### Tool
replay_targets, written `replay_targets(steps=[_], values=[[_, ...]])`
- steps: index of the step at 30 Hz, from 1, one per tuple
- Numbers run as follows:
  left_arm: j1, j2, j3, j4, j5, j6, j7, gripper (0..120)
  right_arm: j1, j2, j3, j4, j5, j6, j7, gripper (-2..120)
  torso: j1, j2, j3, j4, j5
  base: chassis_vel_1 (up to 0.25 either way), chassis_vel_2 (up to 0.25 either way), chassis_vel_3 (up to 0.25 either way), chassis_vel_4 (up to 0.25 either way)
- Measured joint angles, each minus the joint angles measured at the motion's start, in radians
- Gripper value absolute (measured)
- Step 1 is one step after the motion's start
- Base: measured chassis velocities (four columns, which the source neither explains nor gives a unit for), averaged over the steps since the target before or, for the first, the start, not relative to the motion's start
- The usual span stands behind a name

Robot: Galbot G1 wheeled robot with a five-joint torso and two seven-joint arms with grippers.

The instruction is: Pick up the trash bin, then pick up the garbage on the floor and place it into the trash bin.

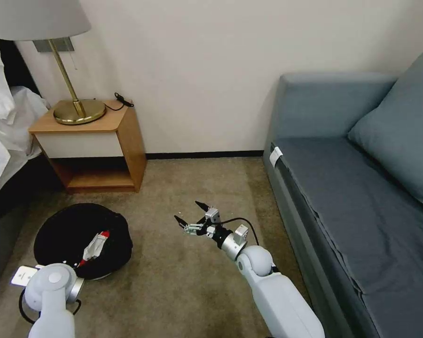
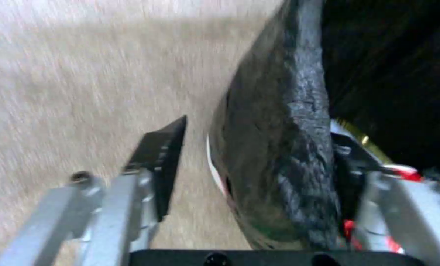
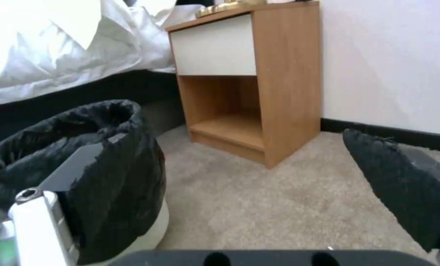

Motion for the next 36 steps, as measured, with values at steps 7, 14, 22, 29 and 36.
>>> replay_targets(steps=[7,14,22,29,36], values=[[0.045,0.014,-0.015,-0.093,0.153,0.000,0.004,90,-0.015,0.003,0.013,0.014,0.000,0.007,0.022,100,0.000,0.000,0.000,-0.0001,0.0001,0.000,0.000,0.000,0.000],[0.154,0.013,0.011,-0.156,0.451,-0.053,0.170,100,-0.011,0.009,0.019,0.023,0.015,0.018,0.147,100,0.000,0.000,0.000,0.0001,-0.0001,0.000,0.000,0.000,0.000],[0.245,0.042,0.110,-0.154,0.833,-0.238,0.537,100,-0.035,0.010,0.048,0.047,0.034,0.013,0.262,100,0.000,0.000,0.000,0.0001,0.0002,0.000,0.000,0.000,0.000],[0.271,0.089,0.210,-0.118,1.066,-0.318,0.712,100,-0.060,0.017,0.084,0.075,0.061,-0.020,0.324,100,0.000,0.000,0.000,-0.0001,0.0000,0.000,0.000,0.000,0.000],[0.253,0.121,0.264,-0.075,1.154,-0.394,0.802,100,-0.087,0.020,0.115,0.089,0.105,-0.027,0.350,100,0.000,0.000,0.000,-0.0001,0.0001,0.000,0.000,0.000,0.000]])
